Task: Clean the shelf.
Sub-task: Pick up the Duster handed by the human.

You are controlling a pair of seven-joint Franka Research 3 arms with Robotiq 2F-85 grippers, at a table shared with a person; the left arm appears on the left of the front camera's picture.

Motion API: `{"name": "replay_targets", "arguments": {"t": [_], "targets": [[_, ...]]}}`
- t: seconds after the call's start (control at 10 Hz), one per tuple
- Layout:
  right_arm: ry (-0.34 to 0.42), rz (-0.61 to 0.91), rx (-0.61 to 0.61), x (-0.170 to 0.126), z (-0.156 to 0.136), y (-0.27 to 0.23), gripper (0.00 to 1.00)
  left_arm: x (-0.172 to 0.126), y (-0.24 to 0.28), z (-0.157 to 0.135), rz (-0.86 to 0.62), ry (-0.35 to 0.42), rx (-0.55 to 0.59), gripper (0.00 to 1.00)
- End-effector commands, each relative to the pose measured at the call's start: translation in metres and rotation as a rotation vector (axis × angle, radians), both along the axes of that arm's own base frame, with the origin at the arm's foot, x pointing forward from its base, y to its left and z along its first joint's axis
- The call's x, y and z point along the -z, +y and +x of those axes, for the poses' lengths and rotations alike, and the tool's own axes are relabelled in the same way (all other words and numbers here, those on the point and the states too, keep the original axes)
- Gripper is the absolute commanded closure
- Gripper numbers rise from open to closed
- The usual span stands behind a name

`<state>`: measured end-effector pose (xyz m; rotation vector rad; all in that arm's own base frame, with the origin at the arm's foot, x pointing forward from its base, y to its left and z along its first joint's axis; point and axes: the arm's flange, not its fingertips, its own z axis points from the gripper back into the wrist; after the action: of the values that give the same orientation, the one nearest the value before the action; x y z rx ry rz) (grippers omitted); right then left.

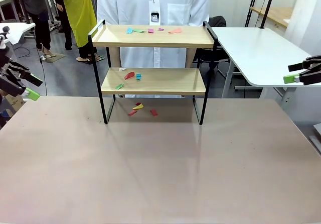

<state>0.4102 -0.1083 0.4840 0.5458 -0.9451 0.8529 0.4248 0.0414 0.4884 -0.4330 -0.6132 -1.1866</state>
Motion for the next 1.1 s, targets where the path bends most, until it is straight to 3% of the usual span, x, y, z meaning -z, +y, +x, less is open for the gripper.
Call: {"name": "replay_targets", "arguments": {"t": [0.0, 0.1, 0.4, 1.0], "targets": [[-0.011, 0.052, -0.076, 0.009, 0.035, -0.037, 0.0, 0.007, 0.019, 0.021, -0.073, 0.014, -0.034, 0.0], [-0.038, 0.097, -0.072, 0.016, 0.046, -0.055, 0.0, 0.012, 0.032, 0.035, -0.144, 0.017, -0.018, 0.0], [-0.097, 0.164, -0.101, 0.028, 0.066, -0.091, 0.0, 0.025, 0.069, 0.063, -0.315, -0.079, 0.011, 0.0], [-0.156, 0.223, -0.062, 0.038, 0.078, -0.141, 0.0, 0.028, 0.109, 0.07, -0.481, -0.189, 0.064, 0.0]]}}
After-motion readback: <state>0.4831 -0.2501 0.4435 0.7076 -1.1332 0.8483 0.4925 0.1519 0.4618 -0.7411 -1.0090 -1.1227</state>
